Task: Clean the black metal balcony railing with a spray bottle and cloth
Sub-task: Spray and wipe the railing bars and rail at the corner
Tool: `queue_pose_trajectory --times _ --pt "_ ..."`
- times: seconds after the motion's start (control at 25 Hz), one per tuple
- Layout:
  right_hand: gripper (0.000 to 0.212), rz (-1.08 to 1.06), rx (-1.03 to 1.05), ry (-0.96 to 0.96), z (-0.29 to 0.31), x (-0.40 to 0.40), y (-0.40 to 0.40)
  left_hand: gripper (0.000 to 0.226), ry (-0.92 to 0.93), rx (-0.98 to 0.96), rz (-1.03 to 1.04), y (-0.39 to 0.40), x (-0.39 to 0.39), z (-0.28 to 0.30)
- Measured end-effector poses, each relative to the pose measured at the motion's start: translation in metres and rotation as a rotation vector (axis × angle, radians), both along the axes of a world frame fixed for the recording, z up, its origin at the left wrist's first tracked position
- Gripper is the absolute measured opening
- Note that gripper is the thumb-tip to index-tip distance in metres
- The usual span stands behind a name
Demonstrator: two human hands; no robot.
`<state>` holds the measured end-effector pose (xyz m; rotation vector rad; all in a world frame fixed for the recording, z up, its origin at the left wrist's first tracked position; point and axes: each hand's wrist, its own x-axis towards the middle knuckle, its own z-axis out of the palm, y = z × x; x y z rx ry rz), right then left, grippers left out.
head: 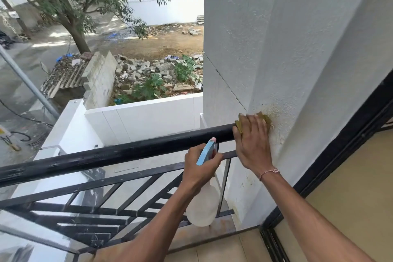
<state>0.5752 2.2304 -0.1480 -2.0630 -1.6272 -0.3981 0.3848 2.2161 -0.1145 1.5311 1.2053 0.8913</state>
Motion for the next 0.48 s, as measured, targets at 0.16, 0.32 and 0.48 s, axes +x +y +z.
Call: queue_pose_trajectory --times 0.16,0.32,0.48 --pt "0.056 0.03 -0.025 -0.011 0.005 -0.057 0.009 0.017 -0.013 0.009 0.037 0.001 -0.03 0.009" --pt "0.052 0.205 -0.031 -0.104 0.0 -0.109 0.017 0.014 -0.058 -0.003 0.075 0.001 -0.056 0.02" --pt "0.053 0.449 -0.021 -0.273 -0.001 -0.081 0.017 0.014 -0.038 0.023 0.084 0.004 -0.058 0.027"
